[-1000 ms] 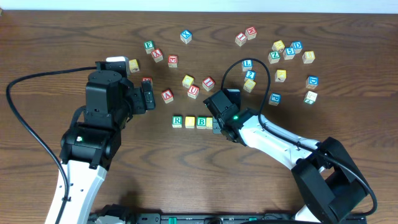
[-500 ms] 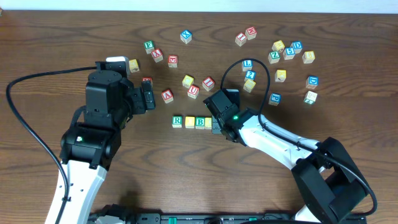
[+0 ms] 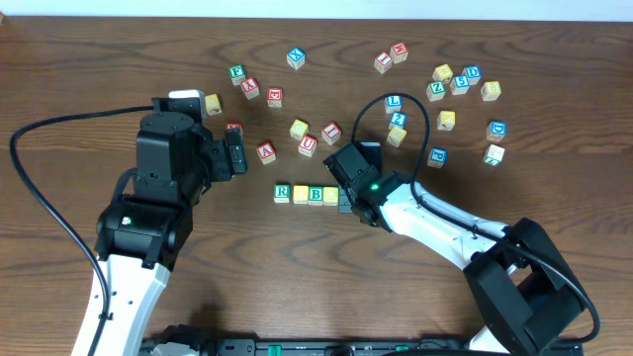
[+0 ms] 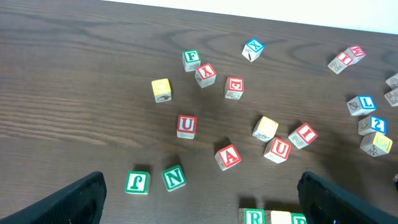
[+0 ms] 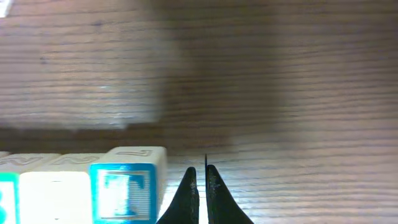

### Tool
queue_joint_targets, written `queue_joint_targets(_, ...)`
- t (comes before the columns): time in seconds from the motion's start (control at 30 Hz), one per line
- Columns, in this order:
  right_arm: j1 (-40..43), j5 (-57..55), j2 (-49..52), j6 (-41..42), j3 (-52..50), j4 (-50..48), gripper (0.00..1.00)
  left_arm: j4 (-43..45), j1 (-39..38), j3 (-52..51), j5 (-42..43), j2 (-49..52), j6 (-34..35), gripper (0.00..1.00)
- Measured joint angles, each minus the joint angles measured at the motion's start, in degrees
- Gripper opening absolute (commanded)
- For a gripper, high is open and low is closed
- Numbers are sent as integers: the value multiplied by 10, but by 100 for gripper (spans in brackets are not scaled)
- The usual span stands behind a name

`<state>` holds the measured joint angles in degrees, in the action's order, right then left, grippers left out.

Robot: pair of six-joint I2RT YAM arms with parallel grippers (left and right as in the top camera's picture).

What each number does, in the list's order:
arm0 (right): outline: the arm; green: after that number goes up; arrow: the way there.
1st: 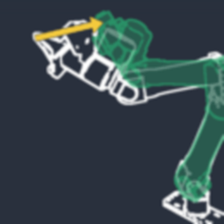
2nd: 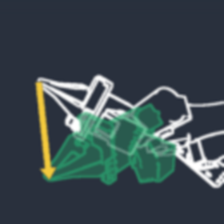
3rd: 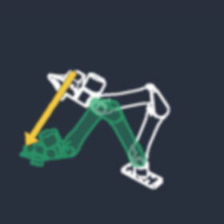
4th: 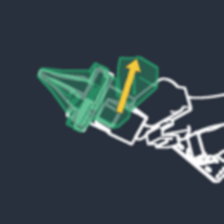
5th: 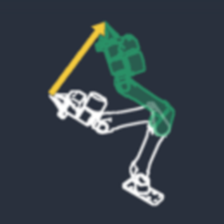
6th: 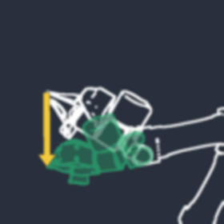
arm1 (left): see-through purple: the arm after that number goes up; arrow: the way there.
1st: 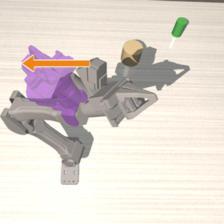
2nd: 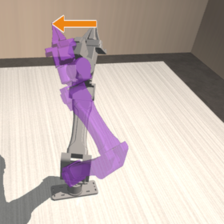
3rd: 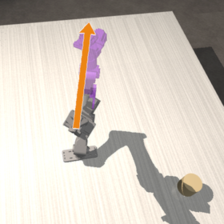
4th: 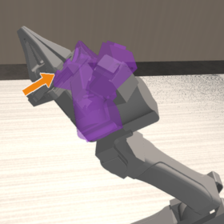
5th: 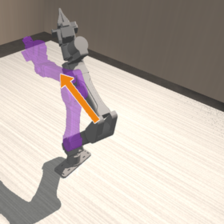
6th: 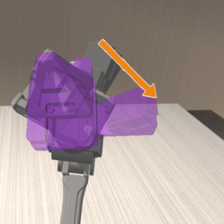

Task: Spell out ROBOT

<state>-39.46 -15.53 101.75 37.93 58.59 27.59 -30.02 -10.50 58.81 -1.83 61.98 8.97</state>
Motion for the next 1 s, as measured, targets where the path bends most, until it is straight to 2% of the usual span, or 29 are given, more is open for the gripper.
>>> queue_joint_targets(0.2, 17, -36, 0, 11, 0, 42, 1, 0, 0, 0, 0, 0, 0, 96)
queue_joint_targets(0.27, 35, -42, 0, 13, 10, 94, 1, 0, 0, 0, 0, 0, 0, 96)
queue_joint_targets(0.37, 65, -51, -8, 10, 76, 184, 1, 1, 0, 0, 0, 0, 0, 96)
queue_joint_targets(0.47, 81, -56, -57, -5, 134, 198, 2, 0, 0, 0, 0, 0, 0, 96)
queue_joint_targets(0.5, 83, -57, -70, -9, 140, 199, 6, 0, 0, 0, 0, 0, 0, 96)
queue_joint_targets(0.53, 85, -58, -106, -18, 151, 197, 17, 0, 0, 0, 0, 0, 0, 96)
queue_joint_targets(0.57, 87, -59, -123, -25, 156, 197, 24, 0, 0, 0, 0, 0, 0, 96)
queue_joint_targets(0.6, 90, -59, -152, -38, 157, 190, 42, 0, 0, 0, 0, 0, 0, 96)
queue_joint_targets(0.63, 93, -60, -176, -48, 158, 191, 52, 0, 0, 0, 0, 0, 0, 96)
queue_joint_targets(0.67, 96, -60, -195, -57, 158, 190, 68, 0, 0, 0, 0, 0, 0, 96)
queue_joint_targets(0.7, 98, -61, -220, -73, 159, 188, 93, 0, 0, 0, 0, 0, 0, 96)
queue_joint_targets(0.73, 102, -62, -246, -92, 160, 186, 99, 0, 0, 0, 0, 0, 0, 96)
queue_joint_targets(0.9, 104, -64, -271, -170, 164, 196, 99, 2, 0, 0, 0, 0, 0, 96)
queue_joint_targets(0.97, 108, -64, -271, -188, 164, 205, 99, -2, 0, 0, 0, 0, 0, 90)
queue_joint_targets(1.0, 110, -66, -271, -192, 164, 206, 99, -11, 0, 0, 0, 0, 0, 90)
